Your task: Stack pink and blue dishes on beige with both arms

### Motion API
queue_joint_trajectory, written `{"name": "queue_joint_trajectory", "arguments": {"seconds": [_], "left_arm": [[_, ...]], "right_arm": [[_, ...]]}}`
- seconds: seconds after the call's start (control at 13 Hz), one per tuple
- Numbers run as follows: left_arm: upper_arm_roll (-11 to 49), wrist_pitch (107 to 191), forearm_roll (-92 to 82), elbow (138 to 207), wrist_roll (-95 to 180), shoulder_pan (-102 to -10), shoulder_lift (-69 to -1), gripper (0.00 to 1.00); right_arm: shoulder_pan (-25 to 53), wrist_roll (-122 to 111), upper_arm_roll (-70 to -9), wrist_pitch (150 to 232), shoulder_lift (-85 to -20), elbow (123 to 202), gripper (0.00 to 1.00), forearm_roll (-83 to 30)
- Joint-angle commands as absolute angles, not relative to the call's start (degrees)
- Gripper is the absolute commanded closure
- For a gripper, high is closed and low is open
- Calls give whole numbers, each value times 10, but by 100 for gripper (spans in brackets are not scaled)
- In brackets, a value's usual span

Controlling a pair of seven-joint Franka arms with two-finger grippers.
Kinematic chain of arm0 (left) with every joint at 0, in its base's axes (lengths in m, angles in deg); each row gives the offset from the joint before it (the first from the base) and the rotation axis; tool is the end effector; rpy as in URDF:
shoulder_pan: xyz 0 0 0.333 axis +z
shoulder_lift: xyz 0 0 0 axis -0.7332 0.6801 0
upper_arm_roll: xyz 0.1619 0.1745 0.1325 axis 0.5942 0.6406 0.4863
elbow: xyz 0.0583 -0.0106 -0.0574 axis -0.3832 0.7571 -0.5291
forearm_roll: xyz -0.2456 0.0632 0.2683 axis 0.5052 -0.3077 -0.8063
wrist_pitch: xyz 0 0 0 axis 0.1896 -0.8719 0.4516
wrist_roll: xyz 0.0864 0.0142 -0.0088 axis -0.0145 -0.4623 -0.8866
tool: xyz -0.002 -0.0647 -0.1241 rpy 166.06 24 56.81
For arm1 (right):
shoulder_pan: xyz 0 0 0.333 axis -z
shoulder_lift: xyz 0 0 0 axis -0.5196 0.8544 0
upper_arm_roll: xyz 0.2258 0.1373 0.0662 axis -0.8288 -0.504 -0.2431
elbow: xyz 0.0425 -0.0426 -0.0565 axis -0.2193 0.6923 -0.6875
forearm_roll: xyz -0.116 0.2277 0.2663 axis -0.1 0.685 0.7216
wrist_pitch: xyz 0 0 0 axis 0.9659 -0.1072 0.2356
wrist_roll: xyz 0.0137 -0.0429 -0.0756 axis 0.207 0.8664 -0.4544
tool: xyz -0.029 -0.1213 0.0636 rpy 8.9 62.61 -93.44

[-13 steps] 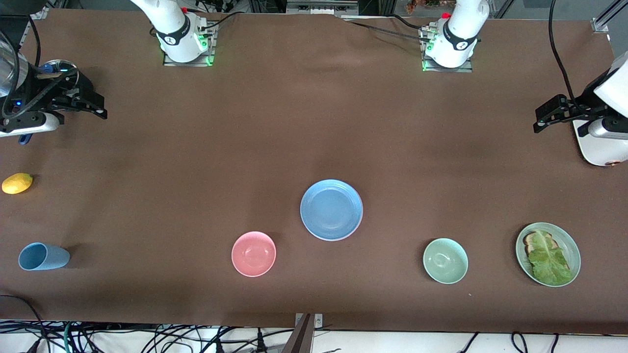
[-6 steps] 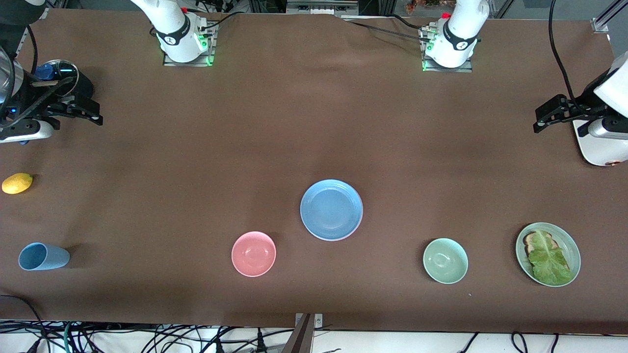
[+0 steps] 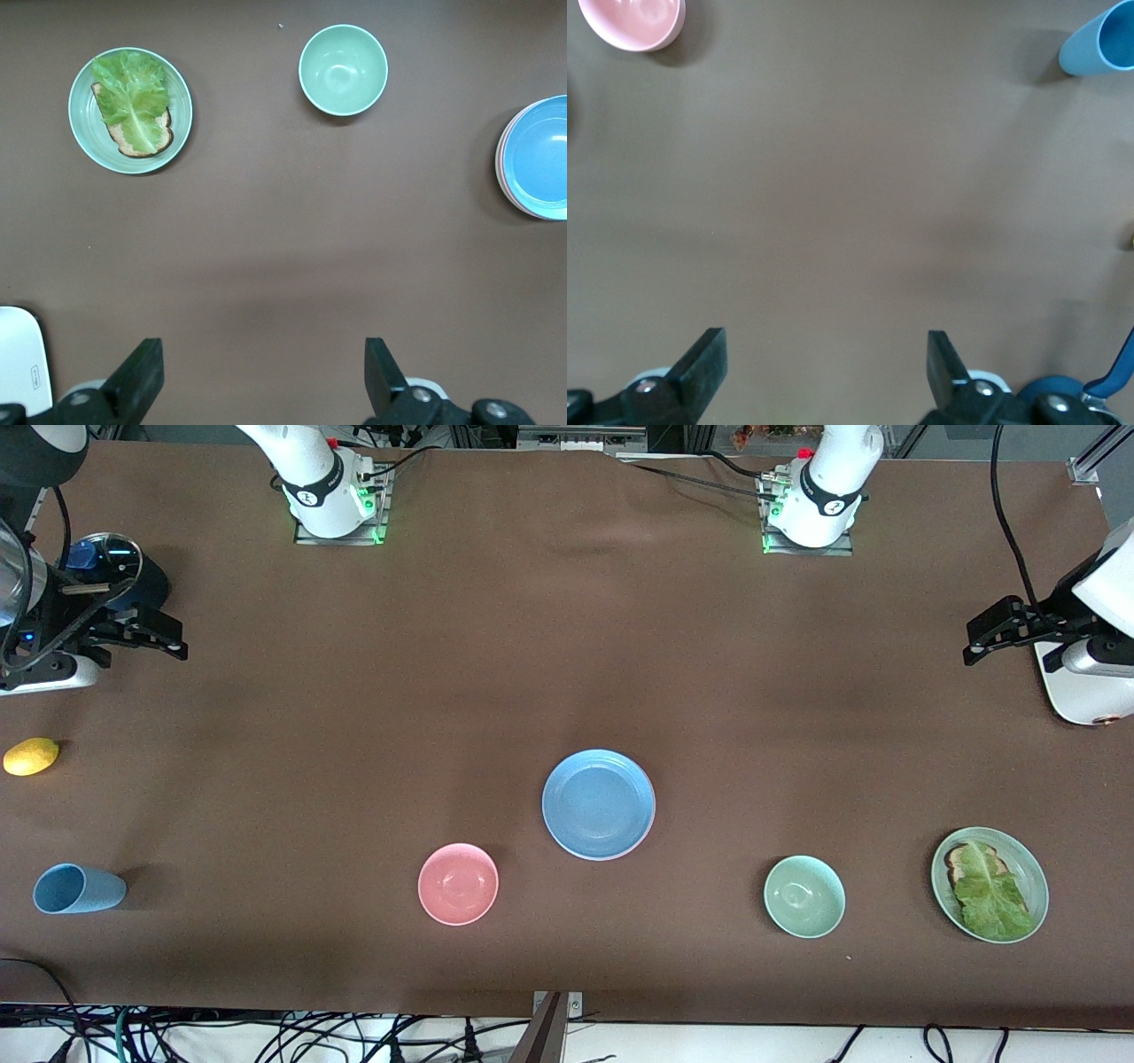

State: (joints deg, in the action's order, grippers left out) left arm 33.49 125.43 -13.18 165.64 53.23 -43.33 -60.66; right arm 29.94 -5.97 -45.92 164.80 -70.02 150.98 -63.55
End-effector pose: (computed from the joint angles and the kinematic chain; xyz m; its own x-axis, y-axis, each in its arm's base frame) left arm 0.5372 -0.0007 0.5321 0.9973 -0.0714 0.0170 -0.0715 -0.9974 0.0075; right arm 0.5516 0.0200 0.5143 0.9904 0.1207 -0.0676 0.1207 -0.9927 -0.0043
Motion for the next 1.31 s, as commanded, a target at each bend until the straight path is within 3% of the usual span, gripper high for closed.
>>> {"name": "queue_joint_trajectory", "arguments": {"seconds": [0.0,1.23], "left_arm": [[337,1244,-119,1640,544,-435,-600,0],[337,1244,-119,1640,544,-435,-600,0]], "right_arm": [[302,-62,-462,1642,-691,1475,0,-656],[281,-63,-467,1645,-662,1475,0,-686]]}}
